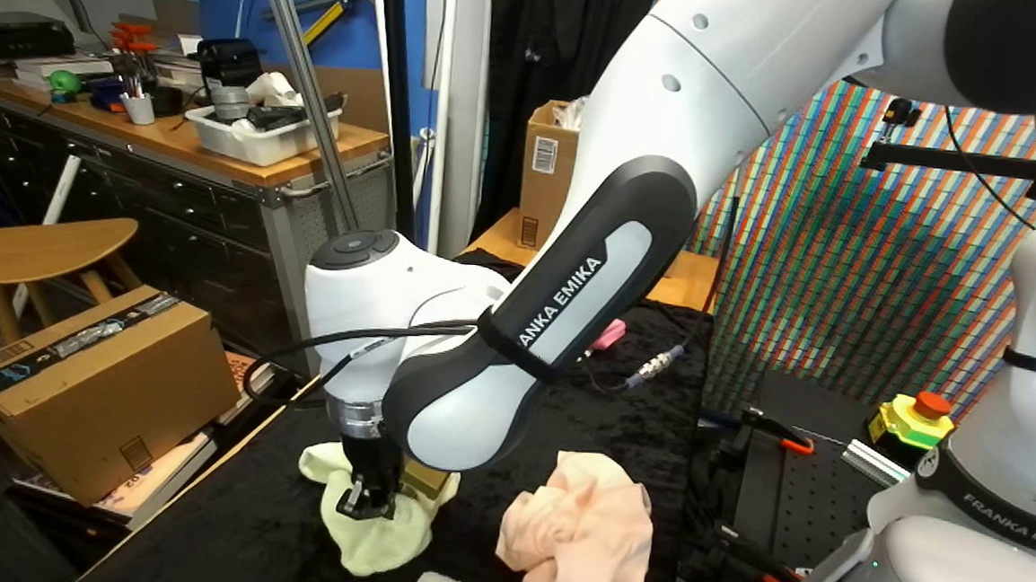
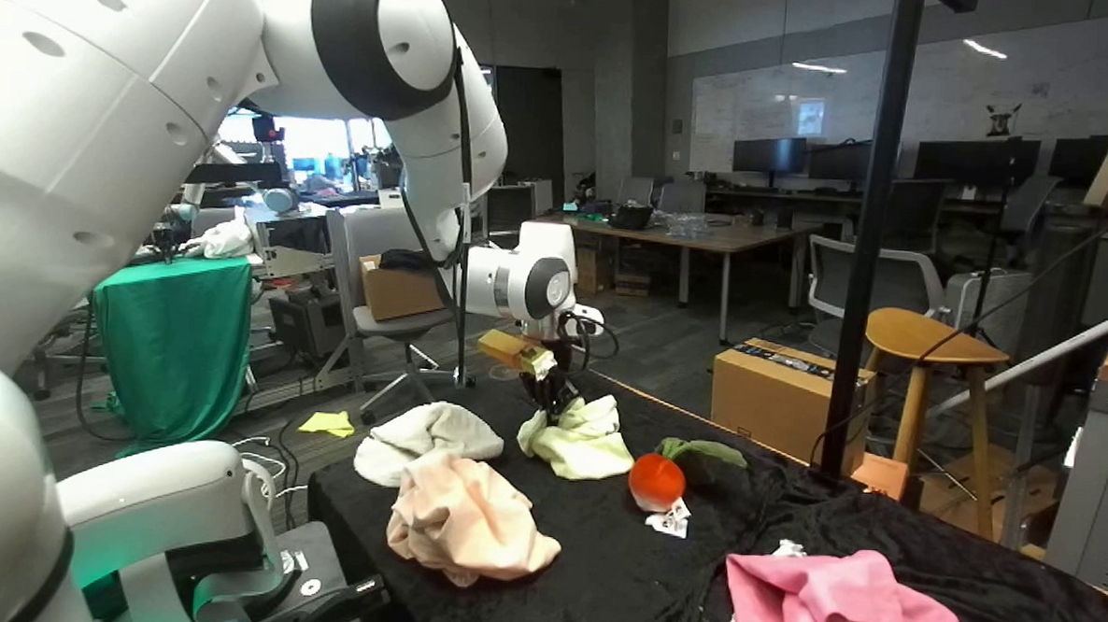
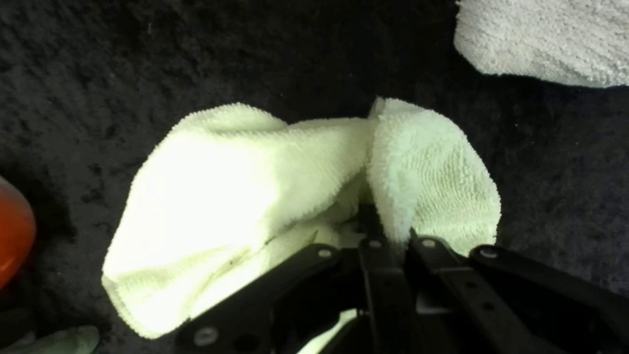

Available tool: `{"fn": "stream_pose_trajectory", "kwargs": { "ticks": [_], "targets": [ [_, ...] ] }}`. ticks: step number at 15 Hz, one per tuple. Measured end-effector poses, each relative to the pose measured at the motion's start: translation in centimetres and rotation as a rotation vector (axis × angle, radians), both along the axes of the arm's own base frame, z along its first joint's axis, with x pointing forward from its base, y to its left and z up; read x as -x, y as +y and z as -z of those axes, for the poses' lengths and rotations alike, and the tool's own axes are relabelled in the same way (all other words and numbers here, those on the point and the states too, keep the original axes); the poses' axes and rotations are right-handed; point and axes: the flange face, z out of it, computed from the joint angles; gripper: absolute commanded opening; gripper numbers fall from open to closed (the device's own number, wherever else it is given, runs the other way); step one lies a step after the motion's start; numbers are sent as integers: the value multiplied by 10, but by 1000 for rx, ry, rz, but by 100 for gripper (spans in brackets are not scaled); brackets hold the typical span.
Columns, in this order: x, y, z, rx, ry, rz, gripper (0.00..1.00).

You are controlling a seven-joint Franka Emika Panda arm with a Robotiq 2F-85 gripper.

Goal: Pile the t-shirts, towels and radish on top of the white rope on the right

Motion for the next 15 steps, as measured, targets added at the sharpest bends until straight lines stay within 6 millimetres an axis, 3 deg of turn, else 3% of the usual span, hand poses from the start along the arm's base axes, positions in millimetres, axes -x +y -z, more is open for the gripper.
{"fn": "stream_pose_trajectory", "kwargs": {
  "ticks": [4,8,11,15],
  "targets": [
    [-1,-3,-21,61,-84,-48,7],
    [1,-28,-70,71,-204,-40,7],
    [5,-68,-110,64,-293,14,7],
    [12,-138,-152,41,-387,130,7]
  ]
}}
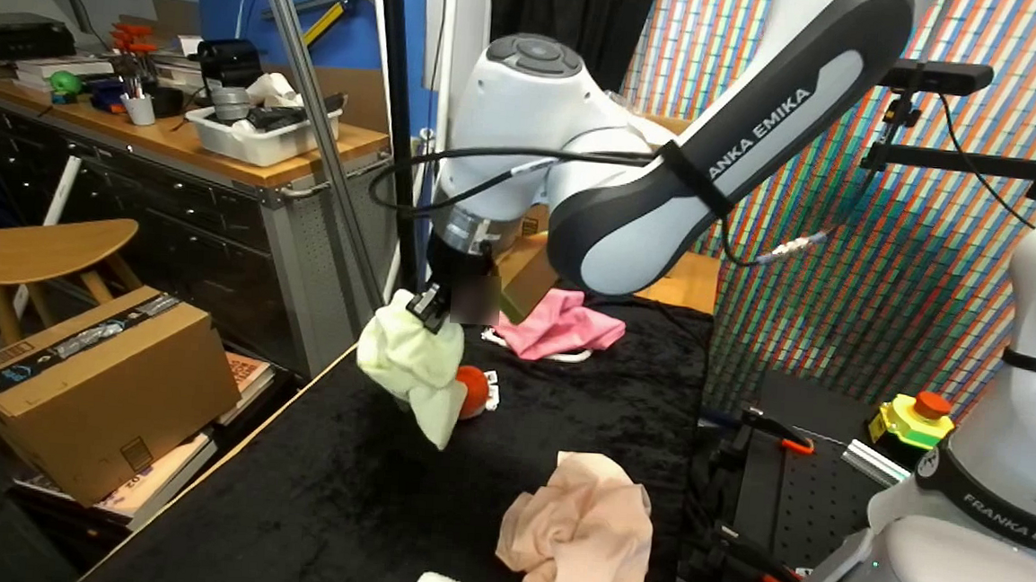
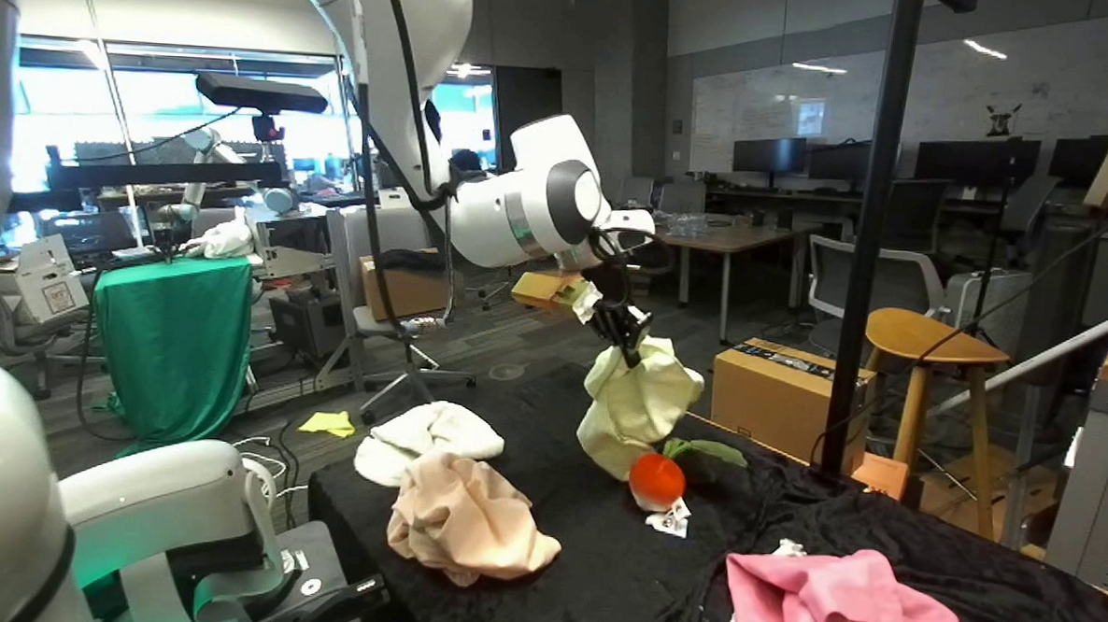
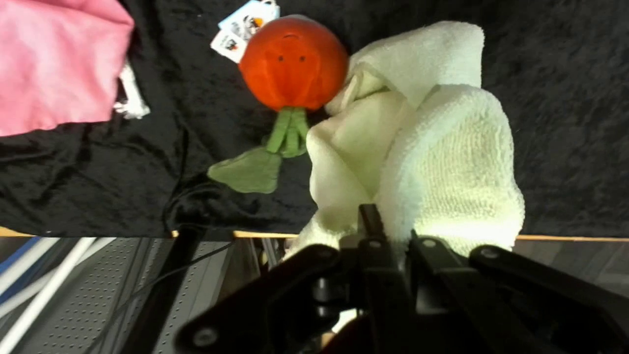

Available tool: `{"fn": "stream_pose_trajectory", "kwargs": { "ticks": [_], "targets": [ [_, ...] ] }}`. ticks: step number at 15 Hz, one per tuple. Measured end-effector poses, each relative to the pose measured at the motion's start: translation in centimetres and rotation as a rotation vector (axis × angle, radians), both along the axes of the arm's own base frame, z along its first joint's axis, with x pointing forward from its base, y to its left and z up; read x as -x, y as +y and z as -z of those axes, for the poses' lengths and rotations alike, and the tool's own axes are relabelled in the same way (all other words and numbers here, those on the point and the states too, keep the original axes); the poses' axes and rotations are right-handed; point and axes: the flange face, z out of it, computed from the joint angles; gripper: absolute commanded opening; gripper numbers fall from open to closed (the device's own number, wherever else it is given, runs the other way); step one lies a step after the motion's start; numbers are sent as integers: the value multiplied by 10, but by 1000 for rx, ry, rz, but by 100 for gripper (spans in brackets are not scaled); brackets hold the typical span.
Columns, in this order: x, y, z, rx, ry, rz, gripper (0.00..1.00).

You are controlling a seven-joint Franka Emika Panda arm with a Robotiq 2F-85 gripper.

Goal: Pile the t-shirts, towels and radish on top of the white rope on the right

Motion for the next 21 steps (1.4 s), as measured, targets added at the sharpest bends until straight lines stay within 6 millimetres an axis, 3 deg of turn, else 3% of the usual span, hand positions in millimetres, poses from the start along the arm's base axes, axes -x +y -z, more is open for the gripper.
{"fn": "stream_pose_trajectory", "kwargs": {
  "ticks": [6,11,16,21],
  "targets": [
    [11,-115,-44,-44,-116,208,7],
    [21,-189,-58,-44,-174,385,7],
    [36,-226,-58,-26,-205,488,7],
    [52,-229,-38,11,-178,502,7]
  ]
}}
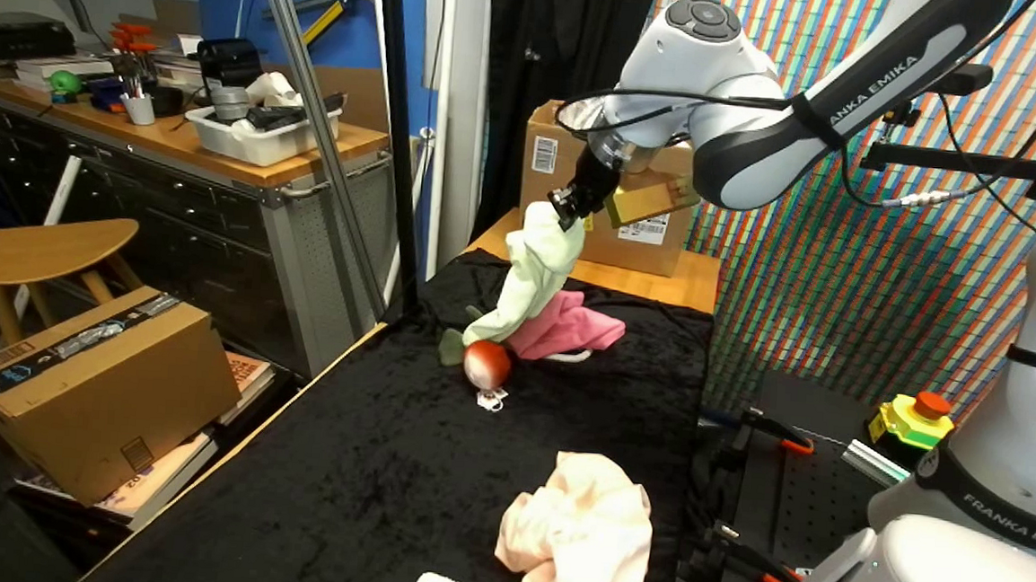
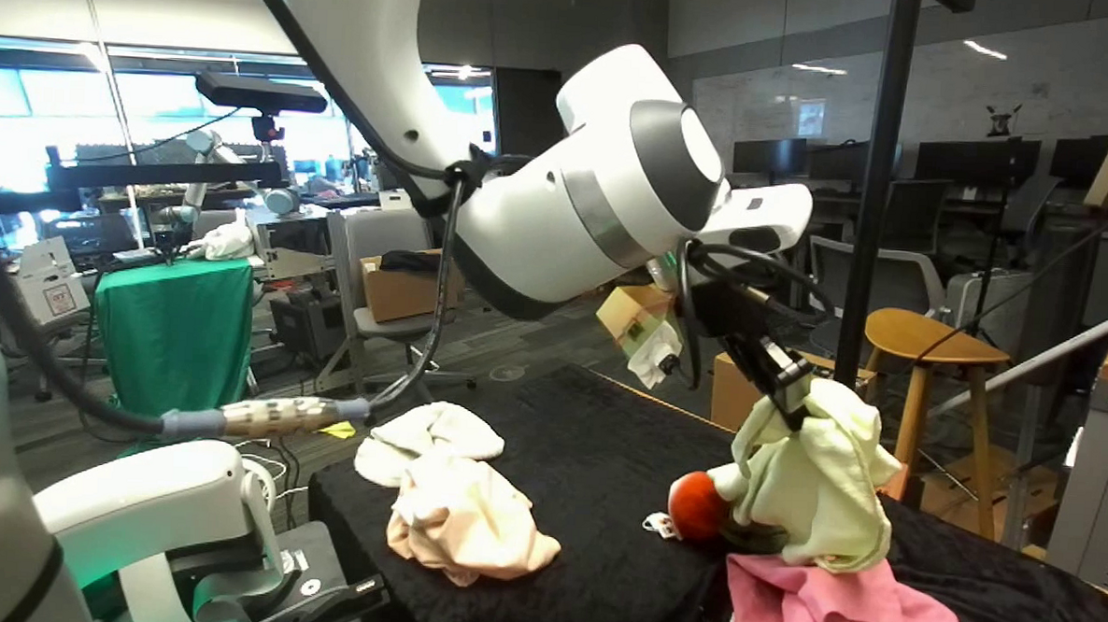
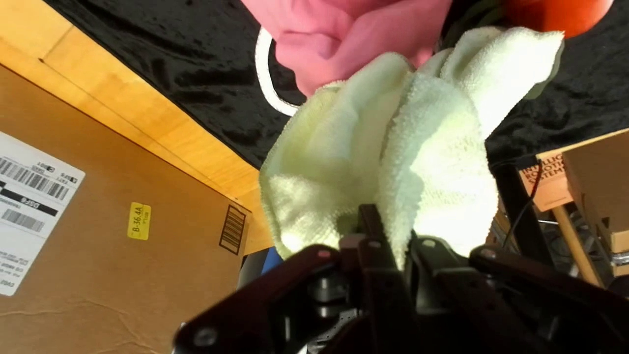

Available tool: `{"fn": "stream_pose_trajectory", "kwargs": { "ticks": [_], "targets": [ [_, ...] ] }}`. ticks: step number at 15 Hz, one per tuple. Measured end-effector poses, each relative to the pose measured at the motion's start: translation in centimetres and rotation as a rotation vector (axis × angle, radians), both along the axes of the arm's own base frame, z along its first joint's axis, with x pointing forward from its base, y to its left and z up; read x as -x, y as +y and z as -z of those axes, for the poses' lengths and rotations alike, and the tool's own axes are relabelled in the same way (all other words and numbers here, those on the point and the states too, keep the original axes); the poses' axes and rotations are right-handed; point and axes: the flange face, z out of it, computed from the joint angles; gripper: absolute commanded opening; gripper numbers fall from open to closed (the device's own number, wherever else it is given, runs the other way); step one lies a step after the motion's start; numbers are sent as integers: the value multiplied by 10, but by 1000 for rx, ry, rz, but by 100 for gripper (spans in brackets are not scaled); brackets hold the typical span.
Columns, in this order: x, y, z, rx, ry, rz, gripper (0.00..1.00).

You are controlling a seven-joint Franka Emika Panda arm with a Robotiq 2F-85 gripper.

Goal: Pile the t-shirts, towels and radish on top of the white rope on the right

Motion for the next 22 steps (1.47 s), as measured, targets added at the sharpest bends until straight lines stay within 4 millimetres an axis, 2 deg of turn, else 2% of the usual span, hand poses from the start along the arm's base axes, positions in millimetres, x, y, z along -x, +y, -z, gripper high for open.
{"fn": "stream_pose_trajectory", "kwargs": {
  "ticks": [2,4,9,10,11,12,14,20,22],
  "targets": [
    [9,7,14,15,31,-10,7],
    [19,22,30,14,65,-42,6],
    [33,82,56,-10,76,-120,7],
    [34,93,59,-16,75,-126,32],
    [36,101,63,-19,76,-129,32],
    [36,108,67,-23,79,-130,37],
    [38,116,74,-26,88,-130,53],
    [41,121,88,-22,135,-159,97],
    [43,128,90,-25,161,-198,100]
  ]
}}
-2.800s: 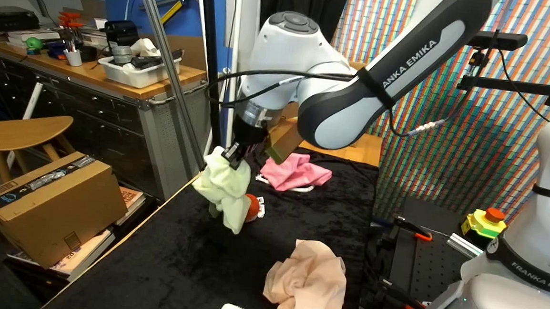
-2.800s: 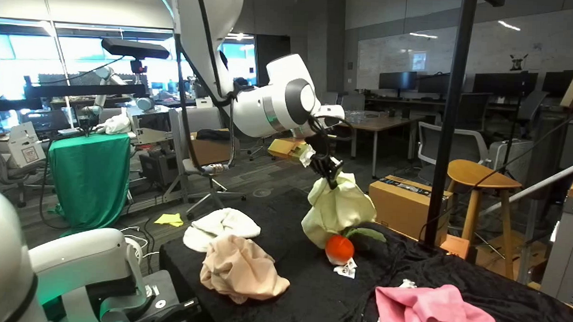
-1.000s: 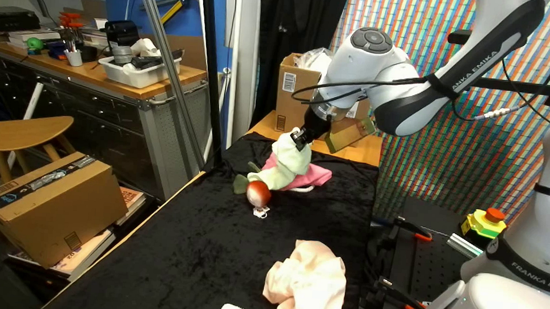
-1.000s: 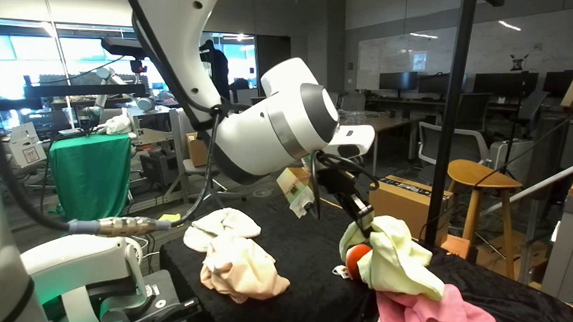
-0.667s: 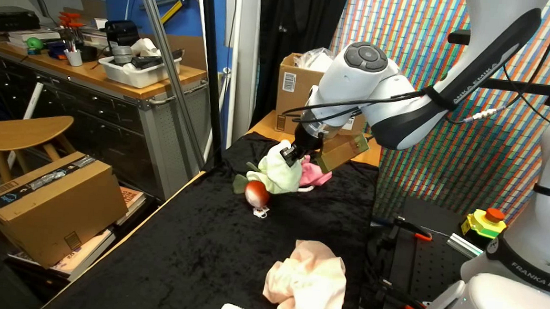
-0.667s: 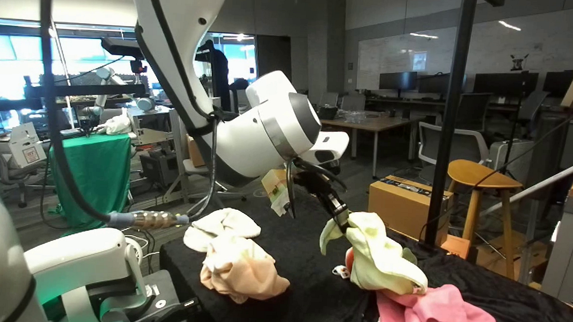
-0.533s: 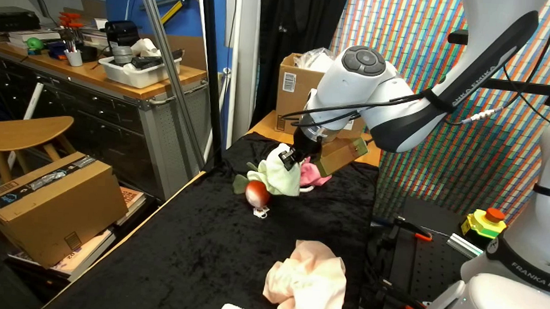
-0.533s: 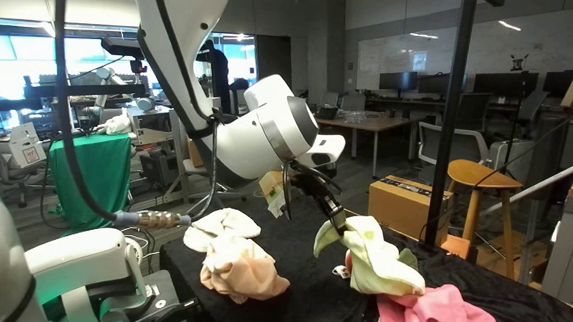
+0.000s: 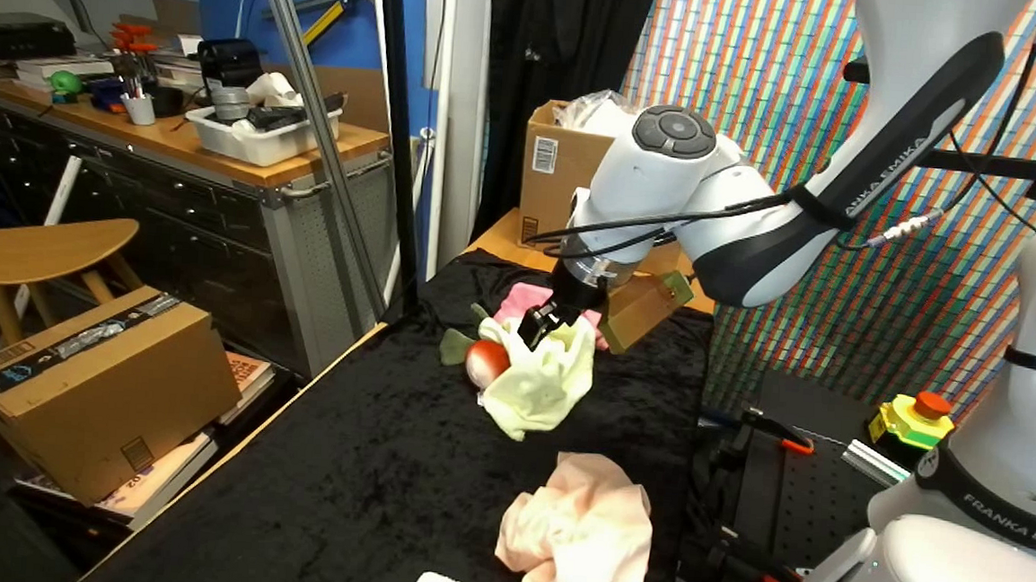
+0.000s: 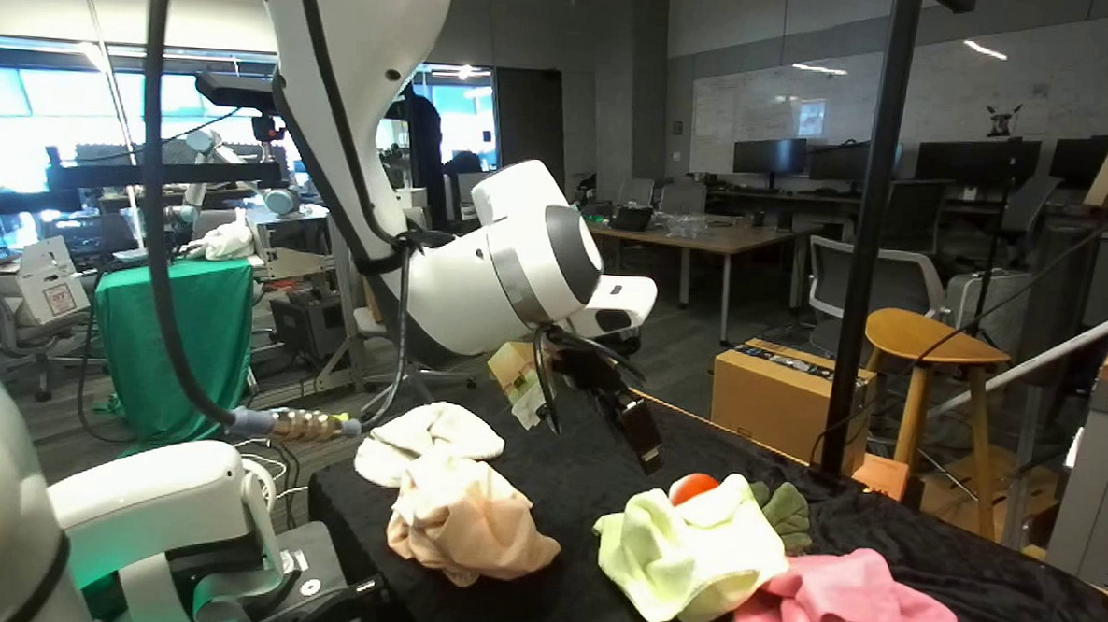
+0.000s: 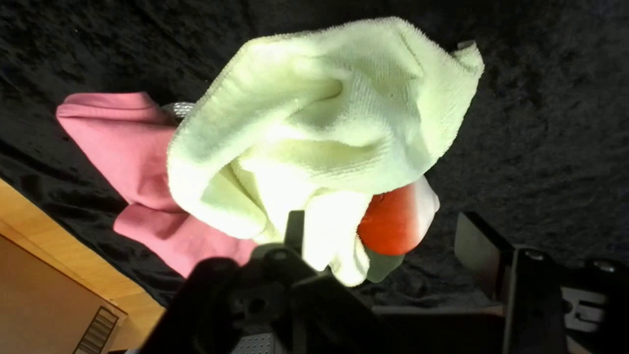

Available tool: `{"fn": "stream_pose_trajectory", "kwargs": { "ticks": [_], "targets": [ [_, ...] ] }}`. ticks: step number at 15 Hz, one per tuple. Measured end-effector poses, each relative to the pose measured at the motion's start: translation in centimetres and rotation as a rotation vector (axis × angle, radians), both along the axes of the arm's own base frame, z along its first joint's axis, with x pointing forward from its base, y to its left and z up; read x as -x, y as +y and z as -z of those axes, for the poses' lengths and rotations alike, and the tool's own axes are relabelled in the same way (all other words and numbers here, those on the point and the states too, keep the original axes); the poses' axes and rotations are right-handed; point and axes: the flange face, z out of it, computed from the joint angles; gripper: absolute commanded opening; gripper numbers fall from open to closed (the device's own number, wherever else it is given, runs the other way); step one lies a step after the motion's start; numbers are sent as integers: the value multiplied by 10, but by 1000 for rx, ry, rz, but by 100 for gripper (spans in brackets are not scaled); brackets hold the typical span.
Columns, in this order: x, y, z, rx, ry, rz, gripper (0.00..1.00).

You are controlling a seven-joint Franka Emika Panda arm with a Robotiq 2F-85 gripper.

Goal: Pile the t-shirts, towels and radish on top of the white rope on the right

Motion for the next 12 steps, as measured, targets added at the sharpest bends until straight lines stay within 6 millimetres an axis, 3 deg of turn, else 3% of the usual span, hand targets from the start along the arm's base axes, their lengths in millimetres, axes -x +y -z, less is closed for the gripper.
{"fn": "stream_pose_trajectory", "kwargs": {
  "ticks": [5,12],
  "targets": [
    [5,47,2,-30,81,-181,100],
    [29,170,11,-141,282,-483,100]
  ]
}}
